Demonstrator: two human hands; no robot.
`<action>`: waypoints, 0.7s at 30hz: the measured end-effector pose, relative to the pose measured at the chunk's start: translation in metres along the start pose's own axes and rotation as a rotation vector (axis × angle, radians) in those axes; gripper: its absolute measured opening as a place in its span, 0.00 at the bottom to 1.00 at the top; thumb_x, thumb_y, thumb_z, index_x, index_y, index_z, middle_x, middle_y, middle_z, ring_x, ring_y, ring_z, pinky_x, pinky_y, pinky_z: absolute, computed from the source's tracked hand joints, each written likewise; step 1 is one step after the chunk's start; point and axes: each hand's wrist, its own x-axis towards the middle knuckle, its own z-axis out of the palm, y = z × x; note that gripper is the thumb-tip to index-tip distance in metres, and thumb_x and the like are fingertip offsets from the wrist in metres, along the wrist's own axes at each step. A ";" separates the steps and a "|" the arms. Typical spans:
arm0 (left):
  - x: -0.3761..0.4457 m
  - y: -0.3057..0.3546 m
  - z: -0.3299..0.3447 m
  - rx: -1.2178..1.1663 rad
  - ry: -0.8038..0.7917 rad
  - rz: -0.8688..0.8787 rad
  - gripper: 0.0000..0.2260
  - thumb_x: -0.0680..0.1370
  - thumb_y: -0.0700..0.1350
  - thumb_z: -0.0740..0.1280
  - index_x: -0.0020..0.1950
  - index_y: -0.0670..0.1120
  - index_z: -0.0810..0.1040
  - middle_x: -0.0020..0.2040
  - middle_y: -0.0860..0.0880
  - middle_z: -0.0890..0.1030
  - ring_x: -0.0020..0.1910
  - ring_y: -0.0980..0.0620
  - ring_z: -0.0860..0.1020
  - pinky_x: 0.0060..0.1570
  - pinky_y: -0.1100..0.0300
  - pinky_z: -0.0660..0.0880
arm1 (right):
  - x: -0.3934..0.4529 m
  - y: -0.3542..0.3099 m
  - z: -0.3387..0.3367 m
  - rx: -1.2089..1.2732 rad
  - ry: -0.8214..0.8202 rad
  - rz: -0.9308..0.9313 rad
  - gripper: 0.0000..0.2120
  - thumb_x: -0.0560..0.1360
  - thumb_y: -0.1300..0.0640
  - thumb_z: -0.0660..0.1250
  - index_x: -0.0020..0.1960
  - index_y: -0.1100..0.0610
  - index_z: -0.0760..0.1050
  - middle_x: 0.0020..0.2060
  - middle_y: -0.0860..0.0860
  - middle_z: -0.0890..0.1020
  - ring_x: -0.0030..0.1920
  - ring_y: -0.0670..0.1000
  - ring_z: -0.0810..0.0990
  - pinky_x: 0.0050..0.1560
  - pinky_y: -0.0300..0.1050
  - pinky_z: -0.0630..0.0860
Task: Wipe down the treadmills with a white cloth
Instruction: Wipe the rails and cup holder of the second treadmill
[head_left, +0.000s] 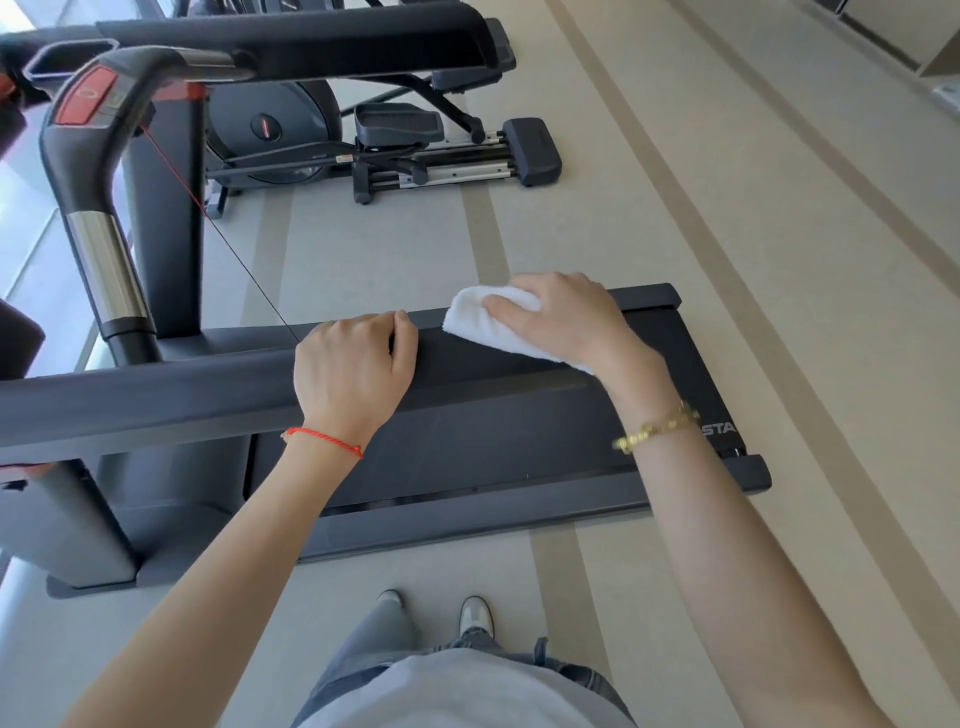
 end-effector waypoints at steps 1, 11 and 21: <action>0.000 0.000 -0.002 -0.005 -0.014 -0.001 0.20 0.79 0.43 0.58 0.27 0.46 0.60 0.22 0.50 0.61 0.23 0.45 0.61 0.28 0.61 0.50 | 0.010 -0.008 -0.006 -0.026 -0.144 0.028 0.20 0.77 0.37 0.56 0.43 0.52 0.76 0.40 0.50 0.79 0.44 0.55 0.77 0.40 0.47 0.70; 0.004 -0.029 -0.019 -0.082 -0.056 0.027 0.20 0.80 0.42 0.62 0.28 0.43 0.64 0.22 0.48 0.64 0.23 0.42 0.64 0.33 0.58 0.55 | 0.022 -0.025 0.002 -0.219 -0.242 -0.053 0.21 0.78 0.37 0.47 0.42 0.45 0.74 0.46 0.50 0.80 0.49 0.57 0.76 0.45 0.49 0.68; -0.001 -0.062 -0.025 -0.102 -0.041 -0.092 0.20 0.80 0.42 0.60 0.28 0.45 0.62 0.22 0.50 0.62 0.23 0.42 0.64 0.29 0.64 0.51 | 0.061 -0.101 0.039 -0.097 -0.758 -0.005 0.27 0.70 0.26 0.44 0.52 0.35 0.76 0.59 0.41 0.78 0.52 0.55 0.73 0.50 0.46 0.66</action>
